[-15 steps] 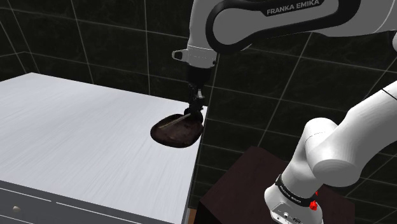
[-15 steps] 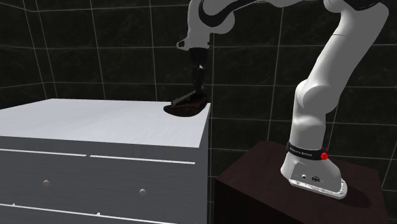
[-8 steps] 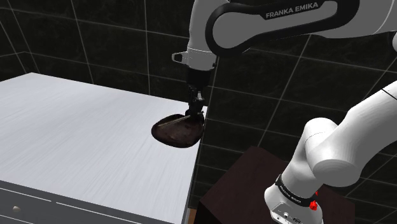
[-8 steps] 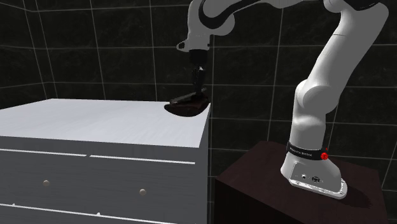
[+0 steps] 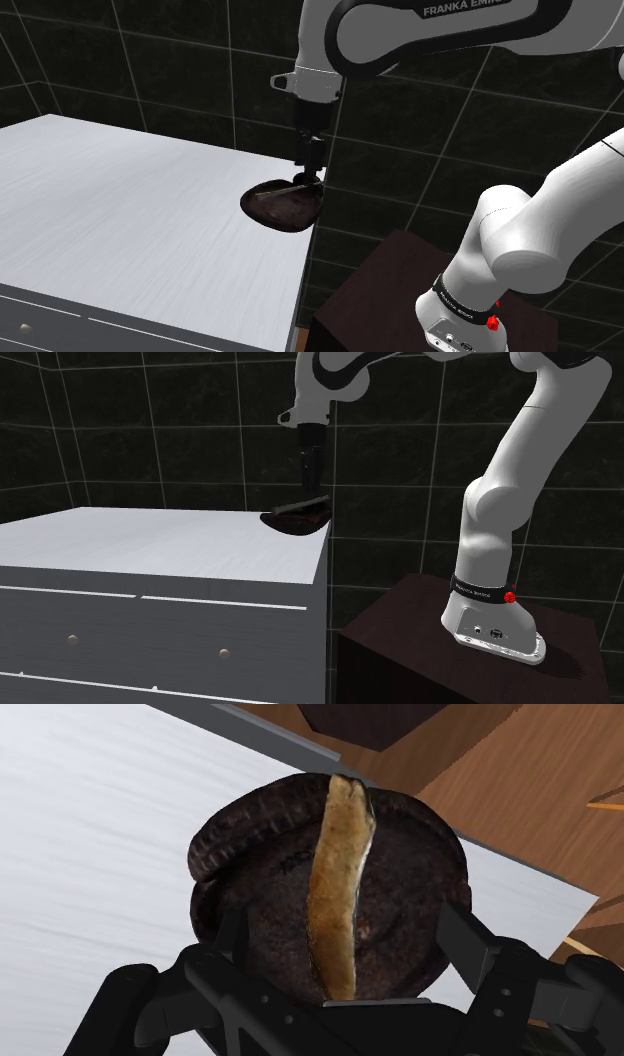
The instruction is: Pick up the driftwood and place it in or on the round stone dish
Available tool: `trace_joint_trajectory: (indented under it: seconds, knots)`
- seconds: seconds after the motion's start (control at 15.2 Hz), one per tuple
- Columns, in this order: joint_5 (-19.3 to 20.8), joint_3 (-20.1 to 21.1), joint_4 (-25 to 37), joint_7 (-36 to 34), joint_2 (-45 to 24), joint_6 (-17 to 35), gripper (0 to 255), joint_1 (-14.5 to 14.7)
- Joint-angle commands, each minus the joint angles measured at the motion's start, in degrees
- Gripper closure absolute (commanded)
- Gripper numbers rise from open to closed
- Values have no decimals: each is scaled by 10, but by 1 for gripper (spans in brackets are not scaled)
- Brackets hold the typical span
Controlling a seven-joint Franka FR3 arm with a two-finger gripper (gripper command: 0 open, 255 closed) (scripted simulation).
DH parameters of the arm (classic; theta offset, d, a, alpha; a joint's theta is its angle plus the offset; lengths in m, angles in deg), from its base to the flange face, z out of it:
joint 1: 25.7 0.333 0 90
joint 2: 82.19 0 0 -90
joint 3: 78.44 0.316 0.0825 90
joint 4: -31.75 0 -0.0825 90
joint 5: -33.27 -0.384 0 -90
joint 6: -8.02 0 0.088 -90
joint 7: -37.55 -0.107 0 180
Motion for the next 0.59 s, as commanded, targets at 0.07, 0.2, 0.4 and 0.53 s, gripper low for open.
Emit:
trace_joint_trajectory:
  seconds: [0.07,0.2,0.4,0.53]
  knots:
    - [5,-6,48,0,3,-52,0,-3]
    - [5,-7,48,0,3,-52,0,-3]
    - [5,-7,48,0,3,-52,0,-3]
    - [5,-7,48,0,3,-52,0,-3]
